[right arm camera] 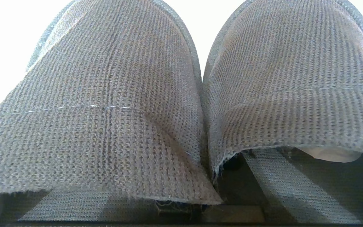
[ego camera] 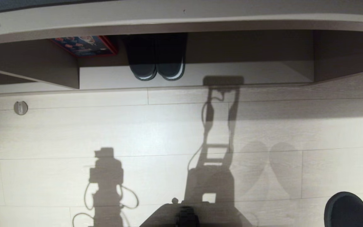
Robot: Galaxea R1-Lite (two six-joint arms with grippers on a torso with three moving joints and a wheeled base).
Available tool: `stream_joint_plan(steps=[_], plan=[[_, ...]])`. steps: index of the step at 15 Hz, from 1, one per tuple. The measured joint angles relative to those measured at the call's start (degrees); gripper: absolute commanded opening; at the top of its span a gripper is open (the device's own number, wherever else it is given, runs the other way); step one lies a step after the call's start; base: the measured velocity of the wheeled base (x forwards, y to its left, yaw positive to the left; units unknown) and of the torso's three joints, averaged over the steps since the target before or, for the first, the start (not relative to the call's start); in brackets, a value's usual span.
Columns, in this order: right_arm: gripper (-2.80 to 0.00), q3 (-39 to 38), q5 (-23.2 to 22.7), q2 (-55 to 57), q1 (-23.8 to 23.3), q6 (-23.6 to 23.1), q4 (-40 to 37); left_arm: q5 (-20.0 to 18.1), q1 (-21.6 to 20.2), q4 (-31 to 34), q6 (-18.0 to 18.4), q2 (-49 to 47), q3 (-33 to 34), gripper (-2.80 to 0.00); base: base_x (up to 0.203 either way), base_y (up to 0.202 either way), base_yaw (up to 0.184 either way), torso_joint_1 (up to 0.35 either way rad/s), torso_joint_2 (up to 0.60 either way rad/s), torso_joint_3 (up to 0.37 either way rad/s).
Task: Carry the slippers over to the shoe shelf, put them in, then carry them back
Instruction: Place the slippers on the floor
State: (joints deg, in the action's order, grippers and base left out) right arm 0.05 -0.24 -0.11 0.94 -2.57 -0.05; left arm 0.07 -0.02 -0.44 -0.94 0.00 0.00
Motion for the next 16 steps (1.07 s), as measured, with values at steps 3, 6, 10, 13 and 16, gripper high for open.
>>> stream_joint_plan(steps=[3, 6, 10, 13, 16], plan=[[-2.80, 0.0, -0.1, 0.0, 0.0, -0.1, 0.0, 0.0, 0.0, 0.0, 0.0, 0.0, 0.0, -2.80, 0.000, 0.000, 0.000, 0.002, 0.00, 0.202], [-2.80, 0.0, -0.1, 0.0, 0.0, -0.3, 0.0, 0.0, 0.0, 0.0, 0.0, 0.0, 0.0, -2.80, 0.000, 0.000, 0.000, -0.003, 0.00, 0.206], [-2.80, 0.0, -0.1, 0.1, 0.0, -0.5, 0.0, 0.0, 0.0, 0.0, 0.0, 0.0, 0.0, -2.80, 0.000, 0.000, 0.000, 0.001, 0.00, 0.204], [-2.80, 0.0, -0.1, 0.1, 0.0, -0.4, 0.0, 0.0, 0.0, 0.0, 0.0, 0.0, 0.0, -2.80, 0.000, 0.000, 0.000, 0.003, 0.00, 0.205], [-2.80, 0.0, 0.0, 0.1, 0.0, -0.4, 0.0, 0.0, 0.0, 0.0, 0.0, 0.0, 0.0, -2.80, 0.000, 0.000, 0.000, 0.003, 0.00, 0.203]])
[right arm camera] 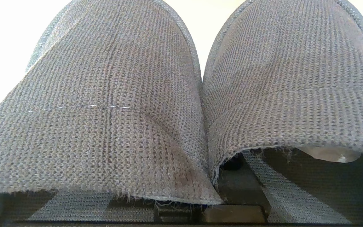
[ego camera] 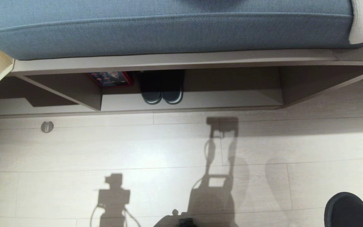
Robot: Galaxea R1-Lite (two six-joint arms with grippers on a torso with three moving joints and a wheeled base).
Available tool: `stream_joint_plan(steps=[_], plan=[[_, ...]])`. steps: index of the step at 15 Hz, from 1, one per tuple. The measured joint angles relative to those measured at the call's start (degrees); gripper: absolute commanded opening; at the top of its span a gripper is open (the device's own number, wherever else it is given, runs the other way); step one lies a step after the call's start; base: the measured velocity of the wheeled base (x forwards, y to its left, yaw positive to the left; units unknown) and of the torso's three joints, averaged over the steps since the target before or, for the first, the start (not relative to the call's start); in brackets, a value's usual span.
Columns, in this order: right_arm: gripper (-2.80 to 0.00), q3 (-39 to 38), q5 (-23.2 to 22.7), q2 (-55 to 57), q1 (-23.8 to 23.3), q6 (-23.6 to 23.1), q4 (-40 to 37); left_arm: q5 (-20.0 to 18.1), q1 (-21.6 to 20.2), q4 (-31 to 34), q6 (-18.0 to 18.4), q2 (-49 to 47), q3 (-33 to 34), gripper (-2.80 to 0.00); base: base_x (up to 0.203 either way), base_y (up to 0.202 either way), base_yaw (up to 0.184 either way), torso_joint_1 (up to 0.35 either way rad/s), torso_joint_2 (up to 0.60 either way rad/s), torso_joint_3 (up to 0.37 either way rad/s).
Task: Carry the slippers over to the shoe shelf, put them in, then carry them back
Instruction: Place the slippers on the floor
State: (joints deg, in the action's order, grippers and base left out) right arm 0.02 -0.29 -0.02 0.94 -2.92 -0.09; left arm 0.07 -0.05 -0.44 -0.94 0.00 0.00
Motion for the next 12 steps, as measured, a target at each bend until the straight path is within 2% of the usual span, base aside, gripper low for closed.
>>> stream_joint_plan(steps=[12], plan=[[-2.80, 0.0, 0.3, 0.0, 0.0, 1.0, 0.1, 0.0, 0.0, 0.0, -0.1, 0.0, 0.0, -2.80, 0.000, 0.000, 0.000, 0.003, 0.00, 0.201]])
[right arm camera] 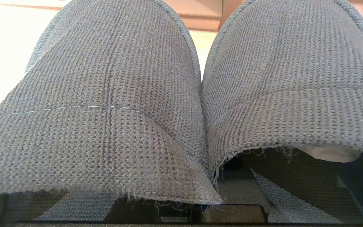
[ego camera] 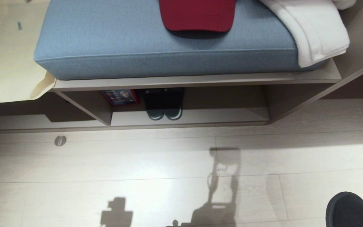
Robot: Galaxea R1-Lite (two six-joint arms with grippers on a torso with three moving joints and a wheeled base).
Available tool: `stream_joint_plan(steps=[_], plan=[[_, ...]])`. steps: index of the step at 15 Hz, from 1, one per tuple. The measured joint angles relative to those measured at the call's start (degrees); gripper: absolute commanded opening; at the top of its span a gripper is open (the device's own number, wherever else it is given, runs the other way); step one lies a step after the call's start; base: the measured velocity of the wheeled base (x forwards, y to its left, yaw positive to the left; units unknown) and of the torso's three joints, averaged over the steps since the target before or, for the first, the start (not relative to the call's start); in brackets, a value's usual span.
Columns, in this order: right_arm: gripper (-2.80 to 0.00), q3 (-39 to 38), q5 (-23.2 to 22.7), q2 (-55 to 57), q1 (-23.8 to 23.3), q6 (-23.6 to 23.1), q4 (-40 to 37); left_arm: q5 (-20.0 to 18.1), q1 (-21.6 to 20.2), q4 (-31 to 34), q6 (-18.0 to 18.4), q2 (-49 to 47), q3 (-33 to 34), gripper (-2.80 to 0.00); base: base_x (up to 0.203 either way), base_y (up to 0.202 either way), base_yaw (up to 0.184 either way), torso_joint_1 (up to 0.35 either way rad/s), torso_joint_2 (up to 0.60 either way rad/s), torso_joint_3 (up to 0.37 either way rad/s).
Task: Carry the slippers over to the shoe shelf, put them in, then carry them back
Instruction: Place the slippers on the floor
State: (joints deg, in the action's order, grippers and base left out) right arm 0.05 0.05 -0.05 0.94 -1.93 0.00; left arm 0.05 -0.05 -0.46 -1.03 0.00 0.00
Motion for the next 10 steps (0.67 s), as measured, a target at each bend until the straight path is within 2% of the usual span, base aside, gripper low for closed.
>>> stream_joint_plan(steps=[10], plan=[[-2.80, 0.0, -0.1, 0.0, 0.0, 0.1, 0.1, 0.0, 0.0, 0.0, 0.0, 0.0, 0.0, -2.80, 0.000, 0.000, 0.000, 0.003, 0.00, 0.202]])
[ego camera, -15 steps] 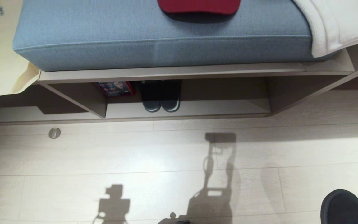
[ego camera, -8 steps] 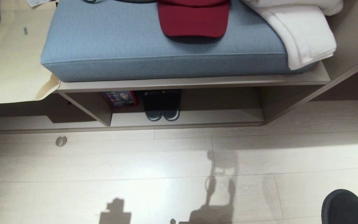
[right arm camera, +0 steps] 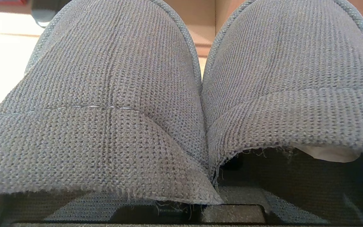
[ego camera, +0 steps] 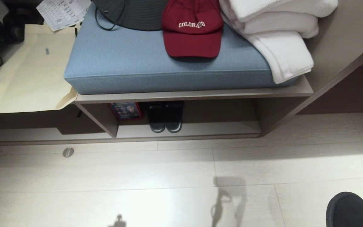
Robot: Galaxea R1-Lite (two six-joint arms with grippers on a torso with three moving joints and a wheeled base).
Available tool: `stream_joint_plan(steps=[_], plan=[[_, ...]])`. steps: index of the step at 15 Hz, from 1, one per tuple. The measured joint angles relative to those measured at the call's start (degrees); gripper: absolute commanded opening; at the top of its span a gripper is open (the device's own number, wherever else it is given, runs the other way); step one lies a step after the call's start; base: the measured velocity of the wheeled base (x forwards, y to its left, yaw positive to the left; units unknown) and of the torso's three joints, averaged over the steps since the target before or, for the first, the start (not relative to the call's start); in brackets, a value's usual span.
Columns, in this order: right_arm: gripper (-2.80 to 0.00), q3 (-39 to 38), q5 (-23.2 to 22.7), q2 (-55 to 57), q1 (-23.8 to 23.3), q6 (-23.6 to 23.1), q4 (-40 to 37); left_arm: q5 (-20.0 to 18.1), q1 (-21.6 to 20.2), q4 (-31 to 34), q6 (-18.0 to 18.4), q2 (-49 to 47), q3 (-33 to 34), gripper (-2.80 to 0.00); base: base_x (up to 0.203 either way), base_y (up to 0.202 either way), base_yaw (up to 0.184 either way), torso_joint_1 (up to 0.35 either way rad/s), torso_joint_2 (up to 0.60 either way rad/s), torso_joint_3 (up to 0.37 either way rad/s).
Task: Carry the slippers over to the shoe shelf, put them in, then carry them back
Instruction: Place the slippers on the floor
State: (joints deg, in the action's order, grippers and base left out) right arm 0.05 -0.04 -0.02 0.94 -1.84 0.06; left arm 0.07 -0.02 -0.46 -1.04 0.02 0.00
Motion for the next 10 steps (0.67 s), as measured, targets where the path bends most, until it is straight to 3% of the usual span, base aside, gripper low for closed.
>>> stream_joint_plan(steps=[10], plan=[[-2.80, 0.0, -0.1, 0.0, 0.0, -0.1, 0.0, 0.0, 0.0, 0.0, 0.0, 0.0, 0.0, -2.80, 0.000, 0.000, 0.000, 0.001, 0.00, 0.203]])
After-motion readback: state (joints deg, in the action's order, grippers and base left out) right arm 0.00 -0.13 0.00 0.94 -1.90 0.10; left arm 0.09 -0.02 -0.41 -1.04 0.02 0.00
